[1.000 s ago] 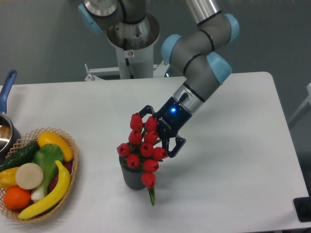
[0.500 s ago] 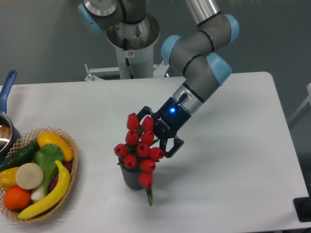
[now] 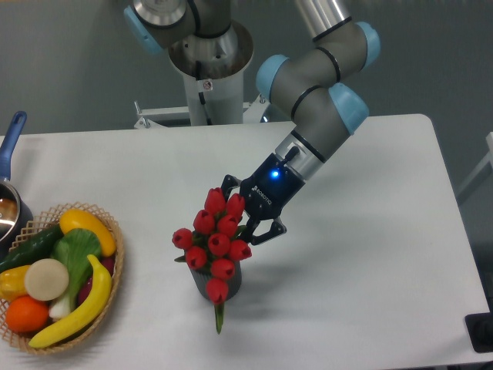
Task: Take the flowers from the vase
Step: 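Close the gripper on the tulip stems just below the blooms, then lift the gripped tulips upward, drawing the stems out of the vase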
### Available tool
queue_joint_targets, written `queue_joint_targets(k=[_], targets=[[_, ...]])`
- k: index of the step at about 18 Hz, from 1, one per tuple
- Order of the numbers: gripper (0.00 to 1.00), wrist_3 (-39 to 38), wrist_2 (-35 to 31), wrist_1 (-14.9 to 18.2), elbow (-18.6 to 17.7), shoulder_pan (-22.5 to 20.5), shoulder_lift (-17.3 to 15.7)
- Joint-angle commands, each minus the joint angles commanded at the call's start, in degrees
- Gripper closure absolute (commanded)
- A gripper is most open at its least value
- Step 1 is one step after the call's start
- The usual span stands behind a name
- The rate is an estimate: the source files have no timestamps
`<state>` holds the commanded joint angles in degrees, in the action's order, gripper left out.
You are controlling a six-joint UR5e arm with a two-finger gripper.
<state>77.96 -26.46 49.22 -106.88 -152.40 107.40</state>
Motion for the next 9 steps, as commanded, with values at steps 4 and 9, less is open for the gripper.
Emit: queue_joint_targets(k=[4,9], targets=[[0.56,-0.5,1.6,0.0,0.0,-0.1,-0.1],[0.6,-0.5,1.8,0.0,0.0,0.0,-0.1]])
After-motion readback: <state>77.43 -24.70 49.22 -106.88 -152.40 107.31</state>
